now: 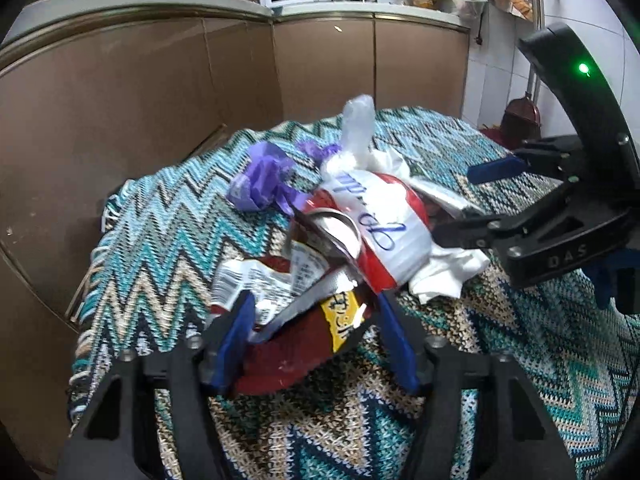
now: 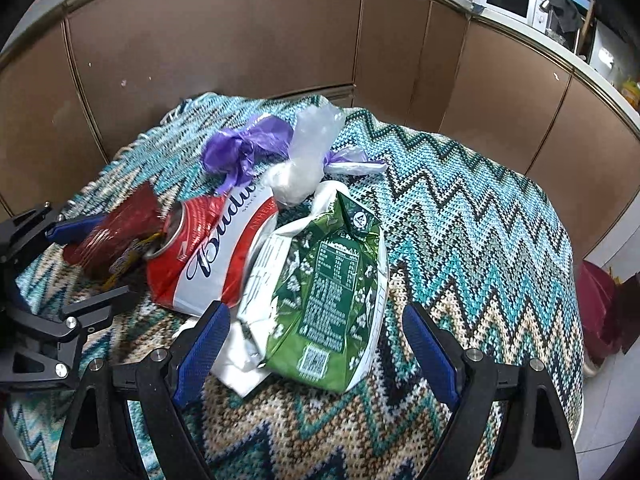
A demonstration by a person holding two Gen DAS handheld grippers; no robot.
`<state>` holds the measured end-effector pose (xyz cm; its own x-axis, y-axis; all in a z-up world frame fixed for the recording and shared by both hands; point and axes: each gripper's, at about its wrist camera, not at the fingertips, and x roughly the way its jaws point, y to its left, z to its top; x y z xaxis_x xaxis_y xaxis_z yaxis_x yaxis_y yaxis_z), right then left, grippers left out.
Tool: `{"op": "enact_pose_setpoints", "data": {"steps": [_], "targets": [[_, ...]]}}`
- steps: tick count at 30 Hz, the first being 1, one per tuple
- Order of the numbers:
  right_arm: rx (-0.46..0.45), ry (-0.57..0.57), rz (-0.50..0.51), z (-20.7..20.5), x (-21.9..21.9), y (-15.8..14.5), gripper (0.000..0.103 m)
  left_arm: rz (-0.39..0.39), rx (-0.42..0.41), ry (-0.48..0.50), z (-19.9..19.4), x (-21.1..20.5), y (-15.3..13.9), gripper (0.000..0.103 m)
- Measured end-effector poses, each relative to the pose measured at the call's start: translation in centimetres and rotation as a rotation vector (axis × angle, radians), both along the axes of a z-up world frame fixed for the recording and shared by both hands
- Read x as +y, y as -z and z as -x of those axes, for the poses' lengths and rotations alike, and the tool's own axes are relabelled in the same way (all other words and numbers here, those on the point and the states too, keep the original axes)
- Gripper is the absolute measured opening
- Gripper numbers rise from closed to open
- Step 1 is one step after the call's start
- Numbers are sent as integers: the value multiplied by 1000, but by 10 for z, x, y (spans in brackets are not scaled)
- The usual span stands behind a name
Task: Collect trash
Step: 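Grasp the dark snack wrapper with the left gripper while the right gripper grasps the green carton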
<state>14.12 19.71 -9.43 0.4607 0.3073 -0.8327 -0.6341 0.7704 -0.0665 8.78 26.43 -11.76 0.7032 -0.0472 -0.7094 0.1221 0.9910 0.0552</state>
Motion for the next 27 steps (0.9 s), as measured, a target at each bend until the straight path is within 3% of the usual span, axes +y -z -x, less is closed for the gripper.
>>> {"op": "enact_pose_setpoints", "data": {"steps": [4, 8, 12, 15, 20, 27], "targets": [[33, 4, 2, -5, 1, 6, 65, 26, 20, 0, -3, 3, 3, 43], [41, 12, -33, -7, -3, 6, 62, 71, 30, -21, -4, 11, 4, 30], [54, 27, -104, -9, -13, -4, 51, 101, 28, -36, -2, 17, 3, 21], [80, 51, -174, -13, -27, -10, 43, 107, 25, -49, -1, 19, 3, 18], [116, 122, -266, -22, -59, -16, 20, 113, 9, -73, 1, 22, -1, 16], [155, 190, -369, -24, -105, -17, 17, 128, -7, -119, 9, 26, -8, 12]]}}
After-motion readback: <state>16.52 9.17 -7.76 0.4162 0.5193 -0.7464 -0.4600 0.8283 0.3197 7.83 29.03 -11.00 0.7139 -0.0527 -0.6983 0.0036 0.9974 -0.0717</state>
